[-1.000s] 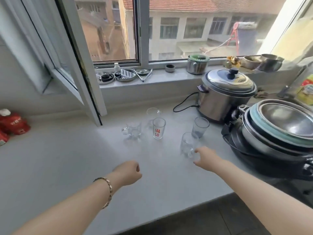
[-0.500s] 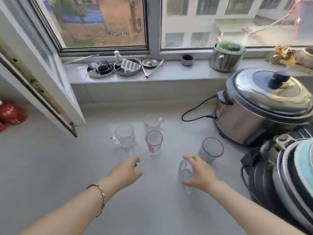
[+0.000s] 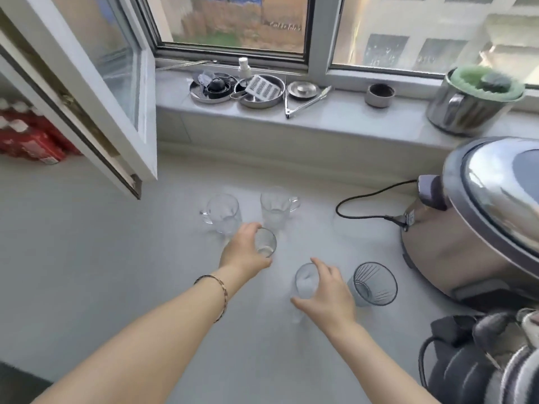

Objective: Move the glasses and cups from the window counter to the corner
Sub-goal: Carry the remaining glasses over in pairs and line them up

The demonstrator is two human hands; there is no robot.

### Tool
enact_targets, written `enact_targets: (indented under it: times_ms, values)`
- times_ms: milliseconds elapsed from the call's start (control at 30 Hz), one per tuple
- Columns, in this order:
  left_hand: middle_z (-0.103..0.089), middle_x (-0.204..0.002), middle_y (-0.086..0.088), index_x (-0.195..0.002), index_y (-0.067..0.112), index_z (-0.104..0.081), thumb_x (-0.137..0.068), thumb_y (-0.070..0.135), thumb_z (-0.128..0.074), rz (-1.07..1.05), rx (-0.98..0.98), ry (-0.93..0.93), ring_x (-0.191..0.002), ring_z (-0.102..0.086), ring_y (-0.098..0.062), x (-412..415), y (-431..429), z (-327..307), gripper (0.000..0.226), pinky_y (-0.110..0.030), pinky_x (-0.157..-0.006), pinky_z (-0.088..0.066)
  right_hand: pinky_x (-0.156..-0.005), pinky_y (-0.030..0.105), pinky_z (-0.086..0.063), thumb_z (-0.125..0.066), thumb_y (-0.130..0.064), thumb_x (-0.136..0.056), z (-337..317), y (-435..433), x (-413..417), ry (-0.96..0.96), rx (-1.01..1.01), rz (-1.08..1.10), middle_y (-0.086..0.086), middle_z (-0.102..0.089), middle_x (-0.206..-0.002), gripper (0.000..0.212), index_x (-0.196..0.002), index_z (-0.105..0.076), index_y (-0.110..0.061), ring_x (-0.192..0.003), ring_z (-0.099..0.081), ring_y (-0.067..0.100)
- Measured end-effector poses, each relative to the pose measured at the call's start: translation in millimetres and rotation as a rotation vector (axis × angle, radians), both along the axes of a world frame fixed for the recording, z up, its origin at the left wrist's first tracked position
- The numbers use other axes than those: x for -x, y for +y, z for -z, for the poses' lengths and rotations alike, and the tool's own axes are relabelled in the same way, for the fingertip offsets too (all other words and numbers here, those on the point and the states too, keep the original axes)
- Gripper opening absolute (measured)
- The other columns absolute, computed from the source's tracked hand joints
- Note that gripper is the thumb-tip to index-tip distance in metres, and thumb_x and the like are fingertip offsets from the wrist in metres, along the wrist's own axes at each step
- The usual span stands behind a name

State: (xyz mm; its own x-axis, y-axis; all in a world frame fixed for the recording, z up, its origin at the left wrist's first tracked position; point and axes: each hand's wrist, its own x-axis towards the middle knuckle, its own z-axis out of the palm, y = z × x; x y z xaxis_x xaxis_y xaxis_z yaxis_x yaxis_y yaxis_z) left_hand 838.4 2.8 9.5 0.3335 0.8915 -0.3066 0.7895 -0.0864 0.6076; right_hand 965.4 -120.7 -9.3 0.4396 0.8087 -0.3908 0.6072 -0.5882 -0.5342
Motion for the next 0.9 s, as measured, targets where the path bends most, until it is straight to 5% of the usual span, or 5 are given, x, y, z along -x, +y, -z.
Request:
enact_targets:
  times_ms: [200, 600, 900]
  values:
    - [-0.046, -0.109, 0.012, -0.124, 0.024, -0.05, -0.065, 0.024, -0.079, -0.317, -0.024, -0.122, -0.105, -0.056, -0.009, 97, -59, -18, 0.066, -0.026, -0.091, -0.048, -0.088, 0.03, -0.045, -0.069, -0.035, -0.073, -25, 23, 41, -0.092, 0.006, -0.351, -0.006, -0.038, -0.135, 0.082, -0.143, -0.025, -0.035, -0.122, -0.047, 0.019]
    - [-0.051, -0.113, 0.012, -0.123, 0.027, -0.05, -0.064, 0.022, -0.084, -1.143, -0.2, -0.064, -0.099, -0.055, -0.007, 380, -249, -52, 0.068, -0.021, -0.082, -0.04, -0.093, 0.027, -0.046, -0.071, -0.039, -0.074, -82, -9, 311, -0.112, -0.145, -1.248, -0.008, -0.036, -0.139, 0.086, -0.144, -0.021, -0.038, -0.124, -0.045, 0.018]
    - [-0.052, -0.123, 0.012, -0.126, 0.026, -0.048, -0.064, 0.035, -0.08, -1.326, -0.253, 0.118, -0.11, -0.057, -0.009, 560, -442, -72, 0.07, -0.026, -0.089, -0.046, -0.089, 0.029, -0.049, -0.071, -0.04, -0.07, -99, -137, 548, -0.1, -0.2, -1.578, -0.008, -0.043, -0.135, 0.086, -0.142, -0.025, -0.038, -0.116, -0.052, 0.016]
